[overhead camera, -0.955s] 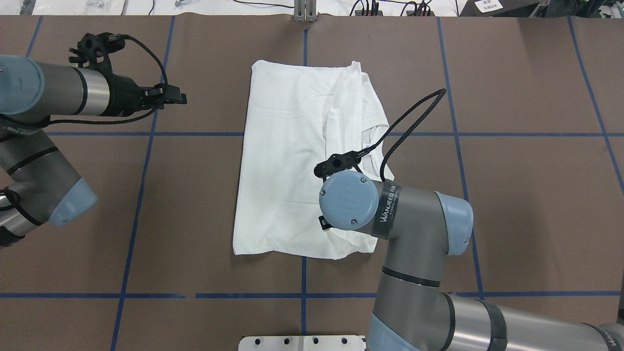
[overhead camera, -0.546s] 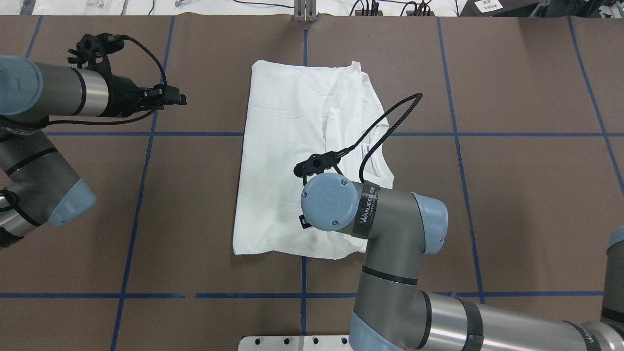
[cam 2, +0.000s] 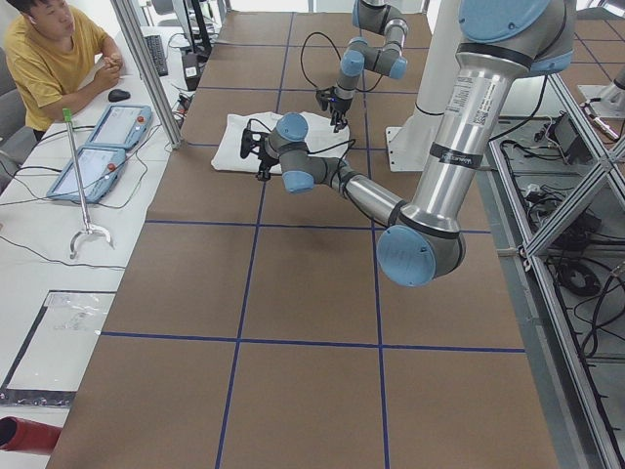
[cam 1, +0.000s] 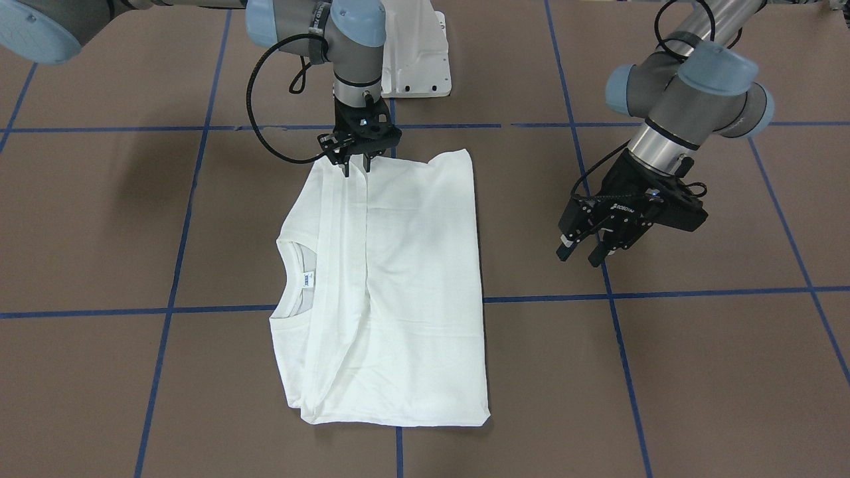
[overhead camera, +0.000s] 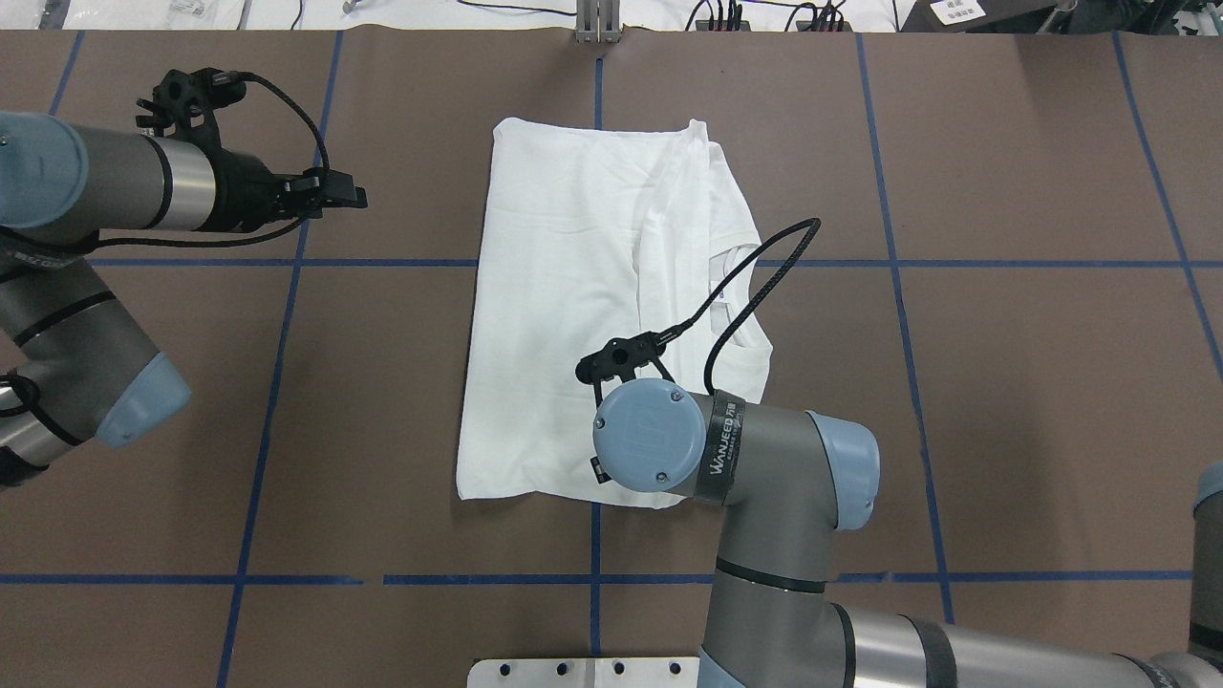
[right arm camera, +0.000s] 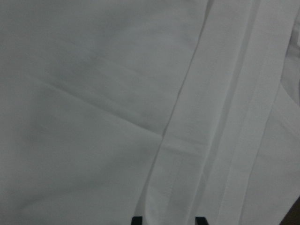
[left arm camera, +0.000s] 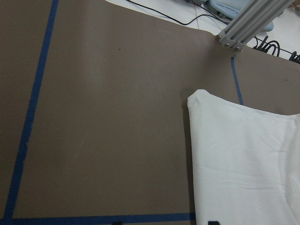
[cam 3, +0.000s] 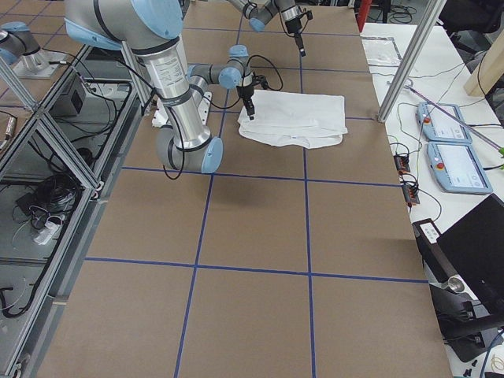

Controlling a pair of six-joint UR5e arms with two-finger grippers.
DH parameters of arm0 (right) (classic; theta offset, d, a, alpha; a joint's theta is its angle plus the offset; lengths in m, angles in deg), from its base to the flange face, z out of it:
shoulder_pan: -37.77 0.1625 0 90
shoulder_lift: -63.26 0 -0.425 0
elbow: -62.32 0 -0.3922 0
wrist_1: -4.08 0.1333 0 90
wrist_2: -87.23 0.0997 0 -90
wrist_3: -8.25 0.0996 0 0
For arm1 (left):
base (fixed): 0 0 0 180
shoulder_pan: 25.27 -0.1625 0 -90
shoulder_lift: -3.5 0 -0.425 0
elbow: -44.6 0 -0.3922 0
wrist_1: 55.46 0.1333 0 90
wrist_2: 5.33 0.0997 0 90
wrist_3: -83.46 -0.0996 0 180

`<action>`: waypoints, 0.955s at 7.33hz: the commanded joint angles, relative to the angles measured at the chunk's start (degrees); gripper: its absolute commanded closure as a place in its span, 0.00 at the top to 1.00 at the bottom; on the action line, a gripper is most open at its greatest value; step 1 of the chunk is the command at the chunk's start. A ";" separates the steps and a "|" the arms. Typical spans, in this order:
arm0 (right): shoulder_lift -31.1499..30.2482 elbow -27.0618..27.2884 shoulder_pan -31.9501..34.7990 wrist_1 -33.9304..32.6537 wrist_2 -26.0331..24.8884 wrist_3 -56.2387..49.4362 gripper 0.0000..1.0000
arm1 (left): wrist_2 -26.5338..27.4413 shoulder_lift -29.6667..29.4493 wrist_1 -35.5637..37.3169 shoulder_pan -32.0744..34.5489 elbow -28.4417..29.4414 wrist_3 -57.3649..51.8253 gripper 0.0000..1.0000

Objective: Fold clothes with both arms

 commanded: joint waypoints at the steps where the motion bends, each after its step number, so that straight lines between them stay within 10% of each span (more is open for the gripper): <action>1: -0.71 1.25 -0.39 0.04 0.41 -0.12 0.24 | 0.04 -0.04 0.02 -0.05 0.01 0.02 0.68; 2: -2.80 2.48 -0.39 0.04 0.50 -0.21 0.00 | 0.04 -0.04 0.02 -0.05 -0.08 0.02 0.68; 7: -9.21 10.20 0.05 -0.49 2.96 -0.39 0.00 | 0.13 -0.04 0.02 0.04 -0.08 0.02 0.68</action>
